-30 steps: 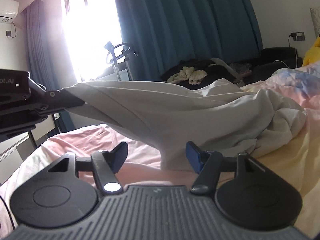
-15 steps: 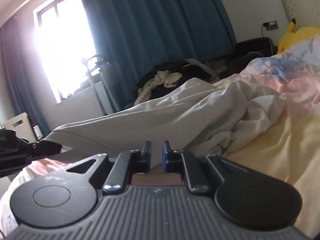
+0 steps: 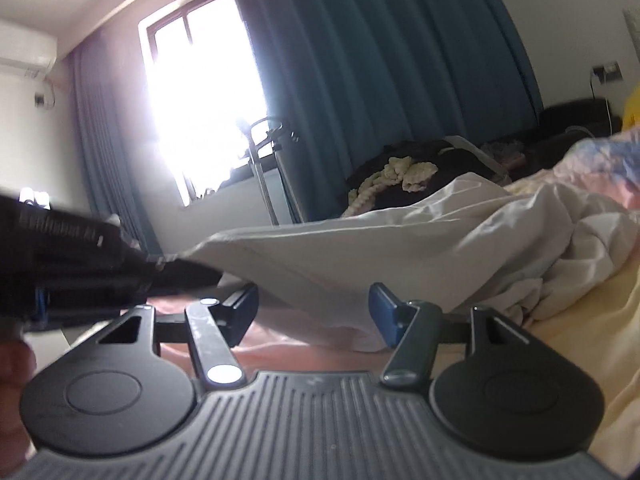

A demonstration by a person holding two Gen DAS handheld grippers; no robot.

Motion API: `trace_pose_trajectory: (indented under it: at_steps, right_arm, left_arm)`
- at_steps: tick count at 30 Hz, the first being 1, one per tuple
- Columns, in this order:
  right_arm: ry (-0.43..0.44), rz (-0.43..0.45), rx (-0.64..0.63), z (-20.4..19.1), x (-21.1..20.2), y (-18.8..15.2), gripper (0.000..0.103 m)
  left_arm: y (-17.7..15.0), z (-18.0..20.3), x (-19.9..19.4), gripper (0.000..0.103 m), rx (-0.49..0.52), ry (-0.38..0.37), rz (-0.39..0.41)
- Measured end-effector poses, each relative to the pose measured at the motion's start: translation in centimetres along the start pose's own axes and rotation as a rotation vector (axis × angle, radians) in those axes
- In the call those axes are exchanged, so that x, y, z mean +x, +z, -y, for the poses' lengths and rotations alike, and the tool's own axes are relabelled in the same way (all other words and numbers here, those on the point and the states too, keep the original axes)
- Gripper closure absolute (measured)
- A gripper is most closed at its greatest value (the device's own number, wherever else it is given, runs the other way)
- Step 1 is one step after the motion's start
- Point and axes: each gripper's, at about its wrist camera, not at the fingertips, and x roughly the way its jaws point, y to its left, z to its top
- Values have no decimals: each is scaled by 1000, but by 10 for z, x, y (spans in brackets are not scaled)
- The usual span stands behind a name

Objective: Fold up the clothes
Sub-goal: 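Lift the white shirt up with both grippers, shaking it out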

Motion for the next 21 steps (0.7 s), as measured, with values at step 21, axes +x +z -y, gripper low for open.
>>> trace_pose_trajectory:
  at_steps: [21]
  right_arm:
    - [-293,10,-44,22,19,-6,35]
  left_arm:
    - [-5,5,-5,100,-34,-91,45]
